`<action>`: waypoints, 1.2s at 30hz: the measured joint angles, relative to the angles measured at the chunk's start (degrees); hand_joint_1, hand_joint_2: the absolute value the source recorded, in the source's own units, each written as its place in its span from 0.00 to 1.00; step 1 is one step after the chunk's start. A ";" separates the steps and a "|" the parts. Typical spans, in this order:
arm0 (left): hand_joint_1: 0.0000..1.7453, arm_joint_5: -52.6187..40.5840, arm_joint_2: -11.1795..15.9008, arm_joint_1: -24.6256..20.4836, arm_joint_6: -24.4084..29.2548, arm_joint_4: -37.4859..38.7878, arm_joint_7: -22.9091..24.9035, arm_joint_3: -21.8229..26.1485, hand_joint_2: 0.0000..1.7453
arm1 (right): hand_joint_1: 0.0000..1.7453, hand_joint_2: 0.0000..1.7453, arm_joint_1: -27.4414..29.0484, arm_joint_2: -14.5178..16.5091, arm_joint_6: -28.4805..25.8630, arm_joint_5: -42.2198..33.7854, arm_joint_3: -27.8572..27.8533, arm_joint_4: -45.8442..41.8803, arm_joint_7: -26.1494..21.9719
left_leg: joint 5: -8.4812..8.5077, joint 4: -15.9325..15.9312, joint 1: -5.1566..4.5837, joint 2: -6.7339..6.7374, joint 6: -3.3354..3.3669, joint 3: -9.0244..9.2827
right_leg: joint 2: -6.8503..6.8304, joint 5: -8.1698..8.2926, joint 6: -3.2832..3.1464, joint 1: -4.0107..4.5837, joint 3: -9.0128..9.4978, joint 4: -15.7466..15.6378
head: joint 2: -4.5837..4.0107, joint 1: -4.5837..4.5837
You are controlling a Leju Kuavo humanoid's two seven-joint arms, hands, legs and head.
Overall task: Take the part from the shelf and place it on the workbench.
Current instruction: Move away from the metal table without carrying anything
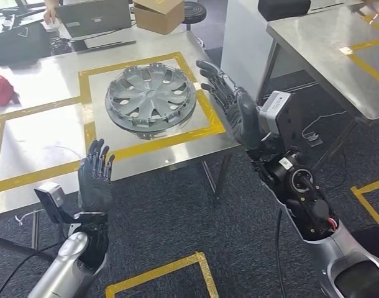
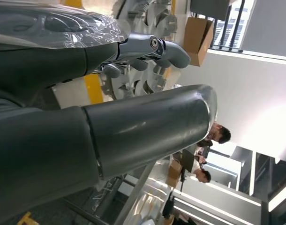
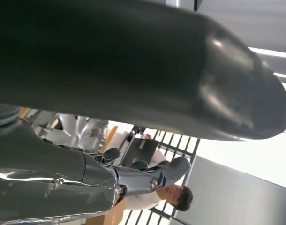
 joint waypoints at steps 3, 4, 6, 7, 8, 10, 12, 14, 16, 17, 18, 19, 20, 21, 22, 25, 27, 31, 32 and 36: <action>0.00 -0.01 0.05 -0.11 0.00 -0.12 0.00 0.00 0.00 | 0.00 0.00 0.04 0.00 0.04 0.00 -0.01 -0.11 -0.01 | 2.95 -9.55 0.32 0.00 -0.08 8.24 | 0.13 1.47 0.85 -0.22 -2.31 0.78 | 0.00 -0.13; 0.00 -0.01 0.05 -0.18 0.01 -0.26 0.00 0.00 0.00 | 0.00 0.00 0.02 0.00 0.07 0.01 -0.03 -0.21 -0.01 | 2.47 -13.41 0.26 -0.07 0.20 11.01 | 0.15 1.84 1.20 -0.21 -2.73 1.05 | 0.00 -0.08; 0.00 -0.02 0.04 -0.27 0.02 -0.52 0.00 0.00 0.00 | 0.00 0.00 -0.02 0.00 0.11 0.02 -0.06 -0.38 0.00 | 1.16 -17.60 0.08 -0.23 0.73 13.81 | 0.14 2.28 1.64 -0.10 -3.12 1.36 | 0.00 0.03; 0.00 -0.02 0.05 -0.28 0.02 -0.57 0.00 0.00 0.00 | 0.00 0.00 -0.03 0.00 0.13 0.02 -0.07 -0.39 0.01 | 1.13 -17.68 0.06 -0.28 0.93 13.79 | 0.12 2.40 1.73 -0.11 -3.11 1.35 | 0.00 0.12; 0.00 -0.02 0.05 -0.28 0.02 -0.57 0.00 0.00 0.00 | 0.00 0.00 -0.02 0.00 0.14 0.02 -0.07 -0.39 0.01 | 1.14 -17.64 0.06 -0.27 0.94 13.76 | 0.12 2.42 1.74 -0.11 -3.10 1.33 | 0.00 0.14; 0.00 -0.04 0.05 -0.27 0.02 -0.57 0.01 0.00 0.00 | 0.00 0.00 -0.04 -0.01 0.16 0.02 -0.07 -0.41 0.02 | 1.30 -17.58 0.01 -0.27 1.05 13.52 | 0.13 2.66 1.90 -0.09 -3.06 1.17 | 0.00 0.24; 0.00 -0.08 0.06 -0.23 0.07 -0.60 0.21 0.00 0.00 | 0.00 0.00 0.00 -0.11 0.27 0.02 -0.07 -0.44 0.28 | 2.30 -17.61 -0.03 -0.15 2.02 12.43 | 0.18 0.99 2.59 -0.20 -3.98 3.09 | 0.00 0.42; 0.00 -0.10 0.07 -0.18 0.15 -0.69 0.53 0.00 0.00 | 0.00 0.00 0.09 -0.27 0.40 0.01 -0.08 -0.45 0.77 | 4.19 -17.68 -0.06 0.07 3.33 10.36 | 0.25 -5.06 3.37 -0.35 -6.51 10.79 | 0.00 0.77; 0.00 -0.11 0.09 -0.11 0.20 -0.74 0.66 0.00 0.00 | 0.00 0.00 0.12 -0.38 0.45 0.01 -0.07 -0.46 1.03 | 5.85 -17.67 -0.19 0.17 3.75 8.33 | 0.26 -9.02 3.59 -0.36 -7.91 18.51 | 0.00 1.13; 0.00 -0.10 0.12 -0.05 0.20 -0.75 0.67 0.00 0.00 | 0.00 0.00 0.10 -0.40 0.47 0.00 -0.07 -0.46 1.08 | 6.44 -17.62 -0.29 0.15 3.70 7.52 | 0.26 -8.36 3.52 -0.34 -7.18 19.45 | 0.00 1.25; 0.00 -0.10 0.16 0.02 0.27 -0.77 0.72 0.00 0.00 | 0.00 0.00 0.06 -0.41 0.50 0.00 -0.07 -0.46 1.10 | 7.01 -17.57 -0.36 0.12 3.60 6.77 | 0.26 -6.86 3.33 -0.30 -5.34 18.12 | 0.00 1.37; 0.00 -0.10 0.20 0.06 0.36 -0.85 0.80 0.00 0.00 | 0.00 0.00 -0.05 -0.42 0.55 0.00 -0.07 -0.46 1.11 | 7.56 -17.51 -0.41 0.09 3.46 6.13 | 0.29 -5.44 3.01 -0.20 -2.53 14.86 | 0.00 1.54; 0.00 -0.09 0.26 0.09 0.47 -1.00 0.90 0.00 0.00 | 0.00 0.00 -0.23 -0.42 0.62 0.00 -0.07 -0.46 1.14 | 8.04 -17.45 -0.49 0.06 3.25 5.60 | 0.31 -5.00 2.61 -0.02 0.71 10.46 | 0.00 1.71; 0.00 -0.10 0.32 0.11 0.58 -1.20 1.02 0.00 0.00 | 0.00 0.00 -0.42 -0.42 0.73 0.00 -0.07 -0.46 1.14 | 8.51 -17.41 -0.54 0.06 3.01 5.26 | 0.34 -5.17 2.28 0.16 3.59 6.20 | 0.00 1.80; 0.00 -0.09 0.38 0.12 0.63 -1.41 1.12 0.00 0.00 | 0.00 0.00 -0.60 -0.42 0.82 0.00 -0.07 -0.47 1.15 | 8.99 -17.48 -0.53 0.07 2.72 5.12 | 0.37 -5.64 1.98 0.40 5.41 3.20 | 0.00 1.85; 0.00 -0.07 0.60 0.30 0.71 -1.86 1.37 0.00 0.00 | 0.00 0.00 -0.85 -0.42 1.03 -0.12 0.00 -0.48 1.20 | 10.24 -18.01 -0.45 0.03 1.71 4.85 | 0.21 -5.13 1.19 0.56 5.79 0.85 | 0.00 1.92; 0.00 -0.05 0.83 0.46 0.79 -2.08 1.55 0.00 0.00 | 0.00 0.00 -0.88 -0.41 1.16 -0.25 0.11 -0.46 1.24 | 7.71 -15.95 -0.47 -0.05 1.07 3.51 | -0.02 -3.66 0.32 0.18 4.77 0.19 | 0.00 1.48; 0.00 -0.01 1.22 0.89 0.86 -2.34 1.69 0.00 0.00 | 0.00 0.00 -0.65 -0.41 1.72 -0.48 0.39 -0.37 1.64 | -1.24 -1.78 -0.12 -0.01 0.01 -0.73 | -0.19 -0.97 -0.29 0.06 1.42 0.04 | 0.00 0.29; 0.00 0.03 1.31 1.03 0.87 -2.34 1.73 0.00 0.00 | 0.00 0.00 -0.53 -0.40 1.91 -0.51 0.49 -0.31 1.75 | -0.82 -0.15 -0.04 -0.01 -0.15 -0.50 | -0.19 -0.38 -0.22 0.04 0.54 0.15 | 0.00 0.22; 0.00 0.20 1.51 1.01 1.02 -2.71 1.79 0.00 0.00 | 0.00 0.00 -0.16 -0.40 2.49 -0.52 1.26 -0.08 1.90 | 3.10 -11.89 0.16 -0.06 0.21 9.28 | -0.09 1.38 0.70 0.03 -2.14 1.04 | 0.00 0.09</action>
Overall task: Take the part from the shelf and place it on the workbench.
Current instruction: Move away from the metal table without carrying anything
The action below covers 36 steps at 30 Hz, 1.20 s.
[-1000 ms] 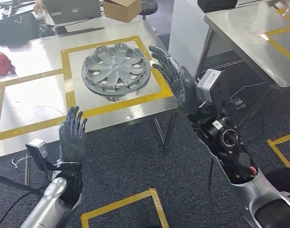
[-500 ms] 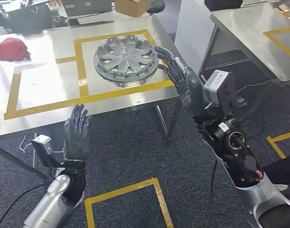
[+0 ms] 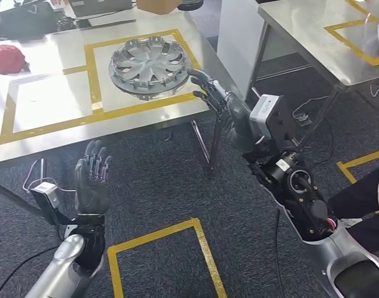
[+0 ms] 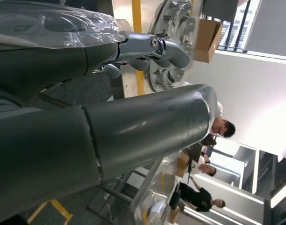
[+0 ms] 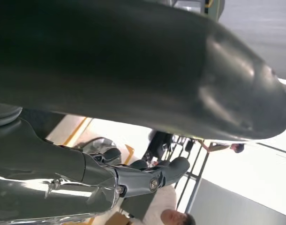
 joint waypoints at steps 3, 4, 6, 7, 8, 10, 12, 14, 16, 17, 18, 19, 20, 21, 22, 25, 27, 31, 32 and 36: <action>0.00 0.03 0.07 -0.03 0.03 -0.40 0.01 0.00 0.00 | 0.00 0.00 0.10 0.01 0.09 0.02 0.39 0.03 -0.01 | -0.52 -5.53 -0.41 -0.23 1.49 3.08 | 0.06 1.17 1.13 0.10 -0.51 0.22 | 0.00 0.37; 0.00 0.05 0.07 0.00 0.03 -0.44 0.02 0.00 0.00 | 0.00 0.00 0.15 0.01 0.09 0.01 0.54 0.03 -0.01 | -0.14 -5.56 -0.36 -0.17 2.04 2.75 | 0.13 1.47 1.54 0.02 -0.66 0.12 | 0.00 0.43; 0.00 0.07 0.02 -0.01 0.03 -0.54 0.04 0.00 0.00 | 0.00 0.00 0.25 0.01 0.09 0.01 0.83 0.04 0.01 | 0.84 -5.88 -0.24 0.00 3.12 2.01 | 0.26 -0.56 2.11 -0.18 -1.71 1.98 | 0.00 0.49; 0.00 0.07 -0.02 0.00 0.03 -0.59 0.04 0.00 0.00 | 0.00 0.00 0.29 0.00 0.08 0.01 0.96 0.04 0.01 | 1.42 -6.01 -0.17 0.08 3.52 1.48 | 0.31 -3.02 2.30 -0.25 -2.72 4.72 | 0.00 0.66; 0.00 0.08 -0.02 0.04 0.04 -0.63 0.05 0.00 0.00 | 0.00 0.00 0.33 -0.01 0.08 0.02 1.06 0.05 0.02 | 1.94 -6.00 -0.23 0.13 3.74 0.86 | 0.33 -6.00 2.43 -0.26 -3.91 8.61 | 0.00 0.87; 0.00 0.08 -0.01 0.22 0.05 -0.66 0.15 0.00 0.00 | 0.00 0.00 0.49 -0.02 0.08 0.02 1.22 0.05 0.10 | 2.92 -5.95 -0.38 0.13 3.89 -0.44 | 0.33 -10.01 2.63 -0.24 -5.76 16.30 | 0.00 1.27; 0.00 0.13 0.01 0.42 0.08 -0.67 0.40 0.00 0.00 | 0.00 0.00 0.69 -0.02 0.07 0.02 1.40 0.05 0.31 | 3.82 -5.87 -0.53 0.10 3.80 -1.63 | 0.33 -9.29 2.47 -0.18 -4.23 17.31 | 0.00 1.49; 0.00 0.20 0.02 0.51 0.11 -0.82 0.68 0.00 0.00 | 0.00 0.00 0.75 -0.02 0.05 0.02 1.54 0.03 0.50 | 4.58 -5.81 -0.61 0.05 3.55 -2.44 | 0.37 -6.64 1.74 0.09 1.26 10.04 | 0.00 1.84; 0.00 0.26 0.02 0.39 0.24 -1.02 0.83 0.00 0.00 | 0.00 0.00 0.75 -0.02 0.03 0.05 1.57 -0.02 0.60 | 5.27 -5.83 -0.64 0.05 3.04 -2.86 | 0.43 -5.98 0.98 0.57 6.14 2.37 | 0.00 1.98; 0.00 0.31 0.02 0.33 0.36 -1.08 0.86 0.00 0.00 | 0.00 0.00 0.76 -0.02 0.03 0.10 1.58 -0.05 0.61 | 5.63 -5.92 -0.58 0.07 2.72 -2.95 | 0.46 -6.16 0.68 0.83 7.11 0.57 | 0.00 2.03; 0.00 0.36 0.02 0.26 0.49 -1.09 0.89 0.00 0.00 | 0.00 0.00 0.79 -0.02 0.04 0.17 1.59 -0.05 0.63 | 6.04 -6.09 -0.52 0.08 2.34 -3.02 | 0.47 -6.04 0.47 1.03 7.32 -0.05 | 0.00 2.12; 0.00 0.40 0.05 0.25 0.60 -1.10 0.91 0.00 0.00 | 0.00 0.00 0.81 -0.01 0.05 0.26 1.61 -0.05 0.64 | 6.34 -6.26 -0.53 0.07 1.95 -3.10 | 0.43 -5.56 0.16 0.93 7.19 -0.37 | 0.00 2.23; 0.00 0.43 0.10 0.23 0.67 -1.10 0.91 0.00 0.00 | 0.00 0.00 0.81 -0.01 0.07 0.33 1.64 -0.05 0.66 | 6.10 -6.06 -0.55 0.04 1.64 -3.34 | 0.32 -5.04 -0.17 0.78 7.03 -0.76 | 0.00 2.25; 0.00 0.43 0.18 0.20 0.69 -1.11 0.91 0.00 0.00 | 0.00 0.00 0.81 0.01 0.08 0.38 1.70 -0.05 0.67 | 4.99 -5.00 -0.58 0.02 1.35 -3.90 | 0.19 -4.48 -0.50 0.55 6.79 -1.16 | 0.00 2.05; 0.00 0.45 0.26 0.18 0.71 -1.11 0.91 0.00 0.00 | 0.00 0.00 0.82 0.02 0.09 0.42 1.77 -0.05 0.68 | 2.93 -2.65 -0.58 0.00 1.07 -4.90 | 0.05 -3.88 -0.80 0.30 6.41 -1.51 | 0.00 1.65; 0.00 0.57 0.47 0.41 0.66 -1.10 0.92 0.00 0.00 | 0.00 0.00 1.20 0.03 0.12 0.52 2.00 -0.02 0.69 | -4.12 9.13 -0.21 0.03 0.31 -8.98 | -0.10 -2.40 -1.12 0.19 4.42 -1.52 | 0.00 0.64; 0.00 0.63 0.55 0.59 0.34 -1.08 0.87 0.00 0.00 | 0.00 0.00 1.67 0.03 0.08 0.71 2.09 0.01 0.69 | -3.81 11.30 0.02 0.05 -0.05 -8.66 | -0.09 -1.53 -0.93 0.07 3.10 -1.35 | 0.00 0.41; 0.00 0.69 0.44 0.16 -0.14 -1.08 0.70 0.00 0.00 | 0.00 0.00 2.17 0.02 -0.07 0.84 2.10 -0.05 0.68 | 0.70 -2.67 0.20 0.00 0.04 0.49 | 0.05 -0.56 0.11 -0.10 0.83 -0.03 | 0.00 0.15; 0.00 0.71 0.44 0.10 -0.17 -1.08 0.67 0.00 0.00 | 0.00 0.00 2.22 0.01 -0.09 0.85 2.08 -0.07 0.66 | 0.70 -4.51 0.13 -0.10 0.33 1.43 | 0.12 -0.32 0.45 0.00 0.48 0.24 | 0.00 0.24; 0.00 0.78 0.27 0.03 -0.26 -1.07 0.63 0.00 0.00 | 0.00 0.00 2.49 0.00 -0.10 0.87 2.04 -0.08 0.66 | 1.43 -5.08 0.06 -0.10 2.14 0.80 | 0.37 -0.78 1.81 -0.11 -0.43 1.39 | 0.00 0.60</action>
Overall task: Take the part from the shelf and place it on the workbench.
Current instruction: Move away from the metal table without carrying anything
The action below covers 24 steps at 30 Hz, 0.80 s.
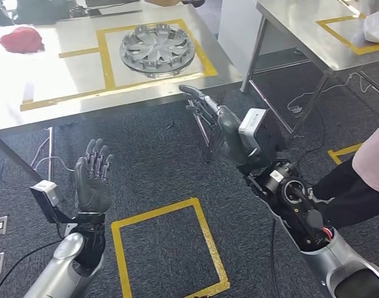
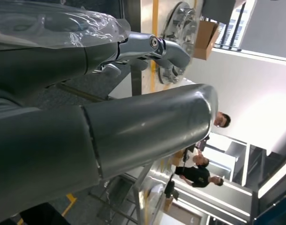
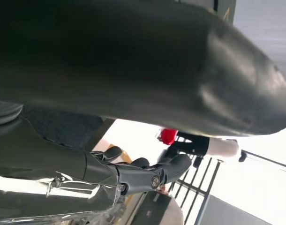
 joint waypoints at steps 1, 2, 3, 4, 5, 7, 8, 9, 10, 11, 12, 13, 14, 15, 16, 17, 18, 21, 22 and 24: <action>0.00 0.02 -0.09 -0.06 -0.08 0.00 0.00 0.00 0.00 | 0.00 0.00 0.05 -0.01 -0.01 0.00 -0.04 0.00 0.00 | 0.40 -0.15 0.06 0.08 0.54 -0.30 | 0.01 -1.84 0.23 -0.04 -0.79 2.10 | 0.00 0.20; 0.00 0.04 -0.16 -0.10 -0.17 0.00 -0.01 0.00 0.00 | 0.00 0.00 0.09 -0.03 -0.03 0.00 -0.09 0.00 0.01 | 0.78 -0.21 0.05 0.14 0.96 -0.68 | 0.01 -4.41 0.40 -0.07 -1.94 5.43 | 0.00 0.45; 0.00 0.09 -0.22 -0.10 -0.27 0.01 -0.01 0.00 0.00 | 0.00 0.00 0.18 -0.03 -0.04 0.00 -0.13 0.00 0.01 | 1.15 -0.21 -0.04 0.16 1.23 -1.16 | 0.00 -7.08 0.54 -0.04 -3.24 9.60 | 0.00 0.76; 0.00 0.16 -0.26 -0.10 -0.33 0.03 -0.02 0.00 0.00 | 0.00 0.00 0.35 -0.03 -0.07 0.00 -0.15 0.00 0.01 | 1.52 -0.18 -0.16 0.17 1.37 -1.66 | 0.00 -9.11 0.64 -0.02 -4.34 13.57 | 0.00 0.96; 0.00 0.24 -0.28 -0.10 -0.37 0.07 -0.04 0.00 0.00 | 0.00 0.00 0.57 -0.04 -0.08 0.01 -0.17 0.00 0.01 | 1.88 -0.13 -0.29 0.17 1.42 -2.16 | 0.00 -10.02 0.63 0.02 -4.72 16.07 | 0.00 1.07; 0.00 0.38 -0.29 -0.11 -0.40 0.14 -0.12 0.00 0.00 | 0.00 0.00 0.91 -0.03 -0.09 0.05 -0.24 0.00 0.01 | 2.51 -0.04 -0.52 0.14 1.38 -2.99 | 0.01 -8.59 0.23 0.19 -2.24 14.42 | 0.00 1.28; 0.00 0.43 -0.30 -0.14 -0.43 0.16 -0.17 0.00 0.00 | 0.00 0.00 0.97 -0.03 -0.09 0.10 -0.29 -0.01 0.01 | 2.76 0.01 -0.61 0.12 1.31 -3.24 | 0.04 -6.98 -0.19 0.36 0.47 10.52 | 0.00 1.41; 0.00 0.46 -0.32 -0.21 -0.50 0.17 -0.25 0.00 0.00 | 0.00 0.00 0.97 -0.03 -0.11 0.21 -0.36 -0.02 0.01 | 3.01 0.00 -0.69 0.12 1.17 -3.44 | 0.08 -6.03 -0.74 0.57 3.28 6.13 | 0.00 1.48; 0.00 0.49 -0.36 -0.31 -0.60 0.17 -0.32 0.00 0.00 | 0.00 0.00 0.99 -0.03 -0.16 0.37 -0.43 -0.10 0.01 | 3.31 -0.03 -0.69 0.12 0.95 -3.60 | 0.13 -5.43 -1.18 0.85 5.50 2.38 | 0.00 1.43; 0.00 0.52 -0.39 -0.42 -0.68 0.18 -0.38 0.00 0.00 | 0.00 0.00 1.03 -0.03 -0.21 0.53 -0.49 -0.19 0.01 | 3.66 -0.12 -0.64 0.13 0.65 -3.71 | 0.19 -5.23 -1.56 1.12 6.80 -0.06 | 0.00 1.40; 0.00 0.56 -0.44 -0.50 -0.75 0.19 -0.42 -0.01 0.00 | 0.00 0.00 1.08 -0.03 -0.27 0.67 -0.52 -0.29 0.01 | 4.05 -0.28 -0.55 0.16 0.30 -3.82 | 0.24 -5.33 -1.84 1.35 7.18 -1.10 | 0.00 1.44; 0.00 0.60 -0.49 -0.56 -0.79 0.19 -0.44 -0.01 0.00 | 0.00 0.00 1.15 -0.03 -0.32 0.76 -0.53 -0.40 0.02 | 4.48 -0.48 -0.49 0.15 -0.09 -3.88 | 0.25 -4.91 -2.03 1.49 7.10 -1.50 | 0.00 1.55; 0.00 0.64 -0.50 -0.59 -0.79 0.20 -0.46 -0.01 0.00 | 0.00 0.00 1.20 -0.03 -0.34 0.78 -0.53 -0.45 0.02 | 4.68 -0.64 -0.52 0.14 -0.41 -4.01 | 0.19 -4.41 -2.29 1.31 6.99 -1.86 | 0.00 1.67; 0.00 0.72 -0.49 -0.66 -0.80 0.21 -0.47 -0.01 0.00 | 0.00 0.00 1.23 -0.02 -0.36 0.79 -0.52 -0.51 0.03 | 4.16 -0.28 -0.58 0.12 -0.73 -4.33 | 0.09 -3.82 -2.56 1.11 6.81 -2.28 | 0.00 1.65; 0.00 0.77 -0.47 -0.76 -0.80 0.22 -0.49 -0.01 0.00 | 0.00 0.00 1.26 -0.02 -0.38 0.84 -0.51 -0.58 0.03 | 2.67 1.20 -0.63 0.10 -1.04 -5.08 | -0.05 -3.16 -2.86 0.87 6.48 -2.69 | 0.00 1.35; 0.00 0.81 -0.42 -0.85 -0.79 0.25 -0.50 -0.01 0.00 | 0.00 0.00 1.30 -0.02 -0.40 0.90 -0.51 -0.63 0.03 | 0.28 4.03 -0.59 0.11 -1.32 -6.27 | -0.18 -2.53 -3.08 0.65 6.01 -2.99 | 0.00 0.95; 0.00 0.88 -0.38 -0.90 -0.78 0.28 -0.51 -0.02 0.00 | 0.00 0.00 1.39 -0.02 -0.40 0.96 -0.50 -0.68 0.03 | -2.56 7.98 -0.48 0.12 -1.64 -7.70 | -0.26 -2.01 -3.24 0.68 5.33 -3.03 | 0.00 0.57; 0.00 1.06 -0.18 -0.85 -0.39 0.47 -0.53 -0.02 0.00 | 0.00 0.00 1.77 -0.01 -0.23 1.04 -0.50 -0.74 0.03 | -5.86 16.80 -0.17 0.14 -2.39 -9.81 | -0.36 -0.65 -3.29 0.66 3.17 -2.72 | 0.00 -0.04; 0.00 1.13 -0.09 -0.85 -0.15 0.52 -0.54 -0.02 0.00 | 0.00 0.00 1.83 0.00 -0.11 1.06 -0.50 -0.74 0.02 | -4.62 16.06 -0.06 0.15 -2.50 -8.69 | -0.35 -0.28 -3.18 0.62 2.45 -2.47 | 0.00 -0.16; 0.00 1.30 0.05 -0.92 0.24 0.54 -0.52 -0.02 0.00 | 0.00 0.00 1.83 0.04 0.14 1.08 -0.49 -0.76 -0.02 | -1.97 9.14 0.10 0.19 -2.49 -3.80 | -0.30 0.26 -2.78 0.50 1.10 -1.66 | 0.00 -0.37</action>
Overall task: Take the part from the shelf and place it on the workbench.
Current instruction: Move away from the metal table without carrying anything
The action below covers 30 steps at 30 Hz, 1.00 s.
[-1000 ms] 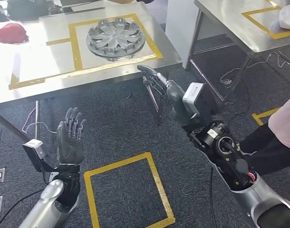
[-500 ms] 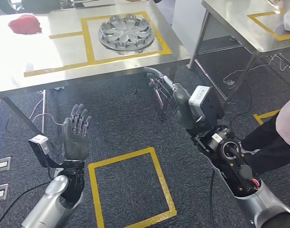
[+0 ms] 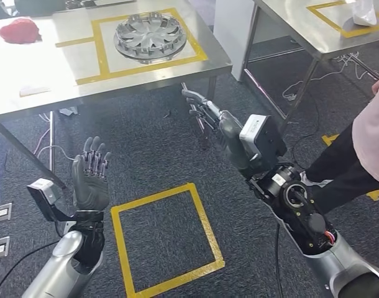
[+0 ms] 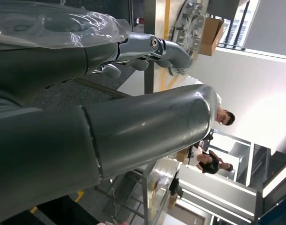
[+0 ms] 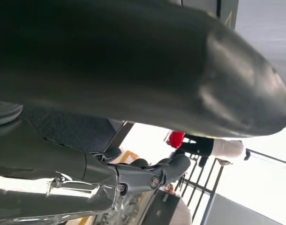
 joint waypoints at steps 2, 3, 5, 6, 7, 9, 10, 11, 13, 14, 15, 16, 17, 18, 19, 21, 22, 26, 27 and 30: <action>0.00 0.07 0.08 -0.13 0.19 -0.04 0.03 0.00 0.00 | 0.00 0.00 -0.13 0.03 0.12 0.01 -0.02 -0.03 -0.05 | 0.36 -6.73 -0.24 -0.09 0.61 4.05 | 0.02 0.45 0.62 0.04 -0.99 0.75 | 0.00 0.01; 0.00 0.09 0.14 -0.19 0.22 -0.06 0.04 -0.01 0.00 | 0.00 0.00 -0.23 0.03 0.13 0.01 -0.03 -0.04 -0.08 | -0.03 -8.14 -0.39 -0.17 1.06 4.67 | 0.02 0.74 0.98 0.11 -1.28 0.92 | 0.00 0.06; 0.00 0.11 0.23 -0.20 0.25 -0.06 0.10 -0.07 0.00 | 0.00 0.00 -0.31 0.04 0.14 0.01 -0.02 -0.05 -0.10 | 0.49 -8.45 -0.51 -0.22 2.19 4.31 | 0.07 1.40 1.72 0.10 -1.61 0.89 | 0.00 0.19; 0.00 0.12 0.25 -0.21 0.26 -0.06 0.18 -0.16 0.00 | 0.00 0.00 -0.32 0.05 0.16 0.01 -0.03 -0.05 -0.09 | 0.90 -8.57 -0.44 -0.16 2.75 4.01 | 0.12 1.00 2.05 0.01 -1.93 1.22 | 0.00 0.14; 0.00 0.13 0.24 -0.21 0.26 -0.06 0.26 -0.26 0.00 | 0.00 0.00 -0.30 0.05 0.17 0.01 -0.06 -0.05 -0.06 | 1.40 -8.69 -0.37 -0.09 3.32 3.62 | 0.18 -0.40 2.34 -0.09 -2.48 2.45 | 0.00 0.26; 0.00 0.13 0.21 -0.23 0.32 -0.06 0.42 -0.40 0.00 | 0.00 0.00 -0.29 0.05 0.19 0.02 -0.15 -0.05 -0.01 | 2.36 -8.81 -0.27 0.02 4.02 2.64 | 0.24 -5.65 2.80 -0.24 -4.39 8.36 | 0.00 0.71; 0.00 0.13 0.20 -0.22 0.39 -0.06 0.47 -0.41 0.00 | 0.00 0.00 -0.28 0.05 0.19 0.02 -0.16 -0.05 0.01 | 2.81 -8.80 -0.29 0.03 4.15 2.09 | 0.24 -8.30 2.97 -0.27 -5.43 12.44 | 0.00 0.99; 0.00 0.13 0.21 -0.20 0.46 -0.06 0.56 -0.42 0.00 | 0.00 0.00 -0.27 0.05 0.20 0.02 -0.15 -0.05 0.03 | 3.27 -8.78 -0.32 0.04 4.17 1.49 | 0.24 -9.89 3.09 -0.28 -6.05 15.91 | 0.00 1.15; 0.00 0.14 0.25 -0.12 0.63 -0.06 0.73 -0.44 0.00 | 0.00 0.00 -0.26 0.05 0.20 0.01 -0.10 -0.05 0.05 | 4.23 -8.72 -0.36 0.01 4.01 0.24 | 0.24 -9.35 3.09 -0.29 -4.77 17.74 | 0.00 1.36; 0.00 0.14 0.27 -0.08 0.73 -0.07 0.81 -0.45 0.00 | 0.00 0.00 -0.27 0.05 0.20 0.01 -0.09 -0.05 0.05 | 4.68 -8.70 -0.36 -0.02 3.86 -0.31 | 0.24 -7.81 2.94 -0.28 -2.60 15.47 | 0.00 1.51; 0.00 0.15 0.29 -0.06 0.84 -0.08 0.85 -0.46 0.00 | 0.00 0.00 -0.31 0.05 0.20 0.02 -0.08 -0.06 0.05 | 5.09 -8.68 -0.36 -0.05 3.68 -0.72 | 0.27 -6.55 2.68 -0.25 0.24 11.66 | 0.00 1.67; 0.00 0.15 0.31 -0.07 0.96 -0.13 0.89 -0.46 0.00 | 0.00 0.00 -0.36 0.05 0.20 0.02 -0.07 -0.10 0.04 | 5.50 -8.68 -0.40 -0.07 3.44 -1.05 | 0.32 -6.09 2.42 -0.11 3.19 7.35 | 0.00 1.82; 0.00 0.16 0.32 -0.07 1.05 -0.19 0.91 -0.47 0.00 | 0.00 0.00 -0.42 0.05 0.20 0.02 -0.07 -0.17 0.04 | 5.93 -8.78 -0.40 -0.07 3.12 -1.23 | 0.39 -6.12 2.18 0.06 5.39 3.88 | 0.00 1.86; 0.00 0.16 0.33 -0.07 1.11 -0.25 0.92 -0.48 0.00 | 0.00 0.00 -0.49 0.05 0.20 0.02 -0.07 -0.25 0.03 | 6.38 -8.92 -0.37 -0.06 2.78 -1.30 | 0.47 -6.42 1.96 0.28 6.65 1.61 | 0.00 1.87; 0.00 0.17 0.35 -0.07 1.15 -0.32 0.94 -0.50 0.00 | 0.00 0.00 -0.54 0.05 0.20 0.02 -0.07 -0.31 0.02 | 6.87 -9.15 -0.33 -0.04 2.39 -1.34 | 0.52 -6.53 1.77 0.50 7.06 0.61 | 0.00 1.90; 0.00 0.18 0.43 -0.03 1.18 -0.38 0.97 -0.52 0.00 | 0.00 0.00 -0.65 0.06 0.21 0.01 -0.04 -0.36 0.02 | 7.22 -9.37 -0.31 -0.07 1.69 -1.51 | 0.37 -5.55 1.08 0.44 6.63 0.04 | 0.00 1.85; 0.00 0.19 0.50 -0.03 1.20 -0.39 0.97 -0.53 0.00 | 0.00 0.00 -0.69 0.07 0.22 0.02 -0.02 -0.36 0.03 | 6.10 -8.43 -0.33 -0.08 1.43 -2.04 | 0.24 -4.97 0.63 0.28 6.28 -0.24 | 0.00 1.63; 0.00 0.24 0.77 0.15 1.34 -0.39 0.97 -0.53 0.00 | 0.00 0.00 -0.67 0.11 0.25 0.01 0.02 -0.36 0.05 | -3.73 5.36 -0.20 -0.05 0.71 -6.70 | -0.06 -2.51 -0.48 0.05 3.48 -0.51 | 0.00 0.17; 0.00 0.26 0.83 0.27 1.41 -0.39 0.97 -0.53 0.00 | 0.00 0.00 -0.63 0.13 0.26 0.01 0.03 -0.36 0.05 | -4.29 8.09 -0.19 -0.05 0.58 -7.13 | -0.06 -1.92 -0.50 0.07 2.65 -0.46 | 0.00 0.04; 0.00 0.37 0.96 0.43 1.72 -0.47 0.98 -0.53 0.00 | 0.00 0.00 -0.59 0.14 0.29 0.02 0.07 -0.36 0.05 | -0.43 4.13 -0.19 -0.04 0.79 -2.25 | 0.04 -0.28 -0.20 0.09 0.39 -0.18 | 0.00 -0.22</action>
